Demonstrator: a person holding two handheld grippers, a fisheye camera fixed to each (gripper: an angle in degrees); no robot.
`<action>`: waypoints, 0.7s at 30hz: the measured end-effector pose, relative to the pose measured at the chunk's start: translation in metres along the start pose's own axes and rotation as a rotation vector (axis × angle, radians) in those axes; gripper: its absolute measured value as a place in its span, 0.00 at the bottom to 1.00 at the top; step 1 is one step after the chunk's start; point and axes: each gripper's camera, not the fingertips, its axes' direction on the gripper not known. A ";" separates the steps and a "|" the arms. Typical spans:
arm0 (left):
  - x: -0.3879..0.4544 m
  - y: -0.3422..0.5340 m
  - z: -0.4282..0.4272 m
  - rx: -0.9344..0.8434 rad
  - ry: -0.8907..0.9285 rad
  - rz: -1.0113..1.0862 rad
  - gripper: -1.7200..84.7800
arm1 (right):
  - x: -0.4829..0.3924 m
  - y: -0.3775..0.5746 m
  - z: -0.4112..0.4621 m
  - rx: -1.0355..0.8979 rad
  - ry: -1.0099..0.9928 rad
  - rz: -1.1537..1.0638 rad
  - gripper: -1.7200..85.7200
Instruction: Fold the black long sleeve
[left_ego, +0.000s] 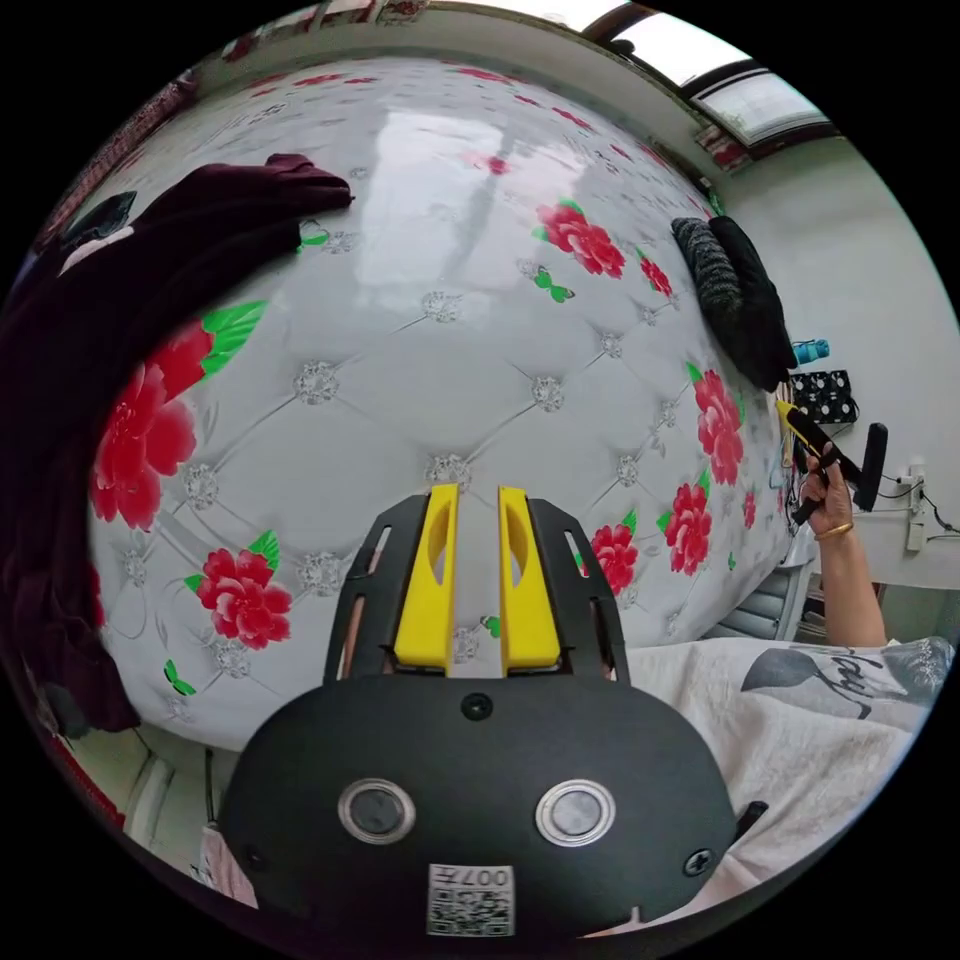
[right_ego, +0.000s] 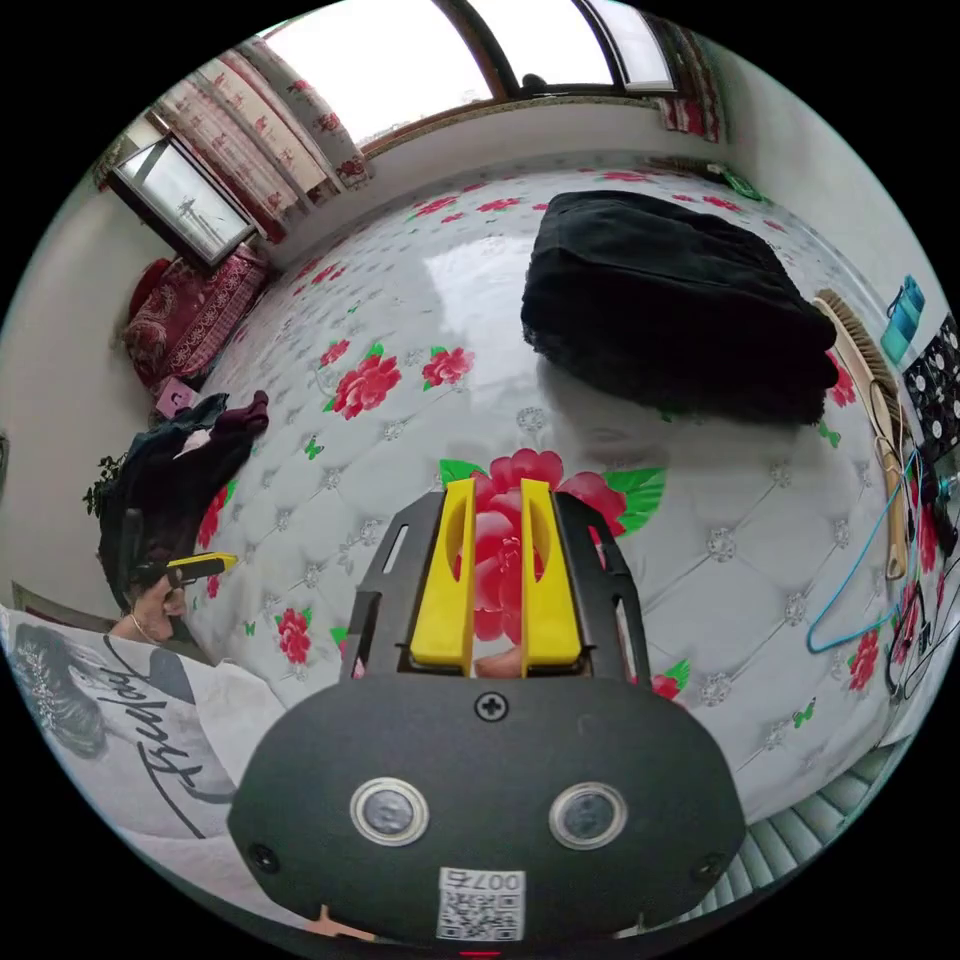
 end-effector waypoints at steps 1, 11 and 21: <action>-0.001 0.000 -0.001 -0.003 -0.005 -0.002 0.10 | 0.001 -0.002 0.004 0.000 -0.004 0.010 0.08; -0.004 -0.002 -0.026 -0.025 -0.069 -0.054 0.09 | 0.016 -0.059 0.021 0.094 0.007 0.059 0.10; 0.027 0.006 -0.048 -0.039 -0.183 0.013 0.04 | 0.005 -0.110 0.075 0.071 0.025 0.017 0.10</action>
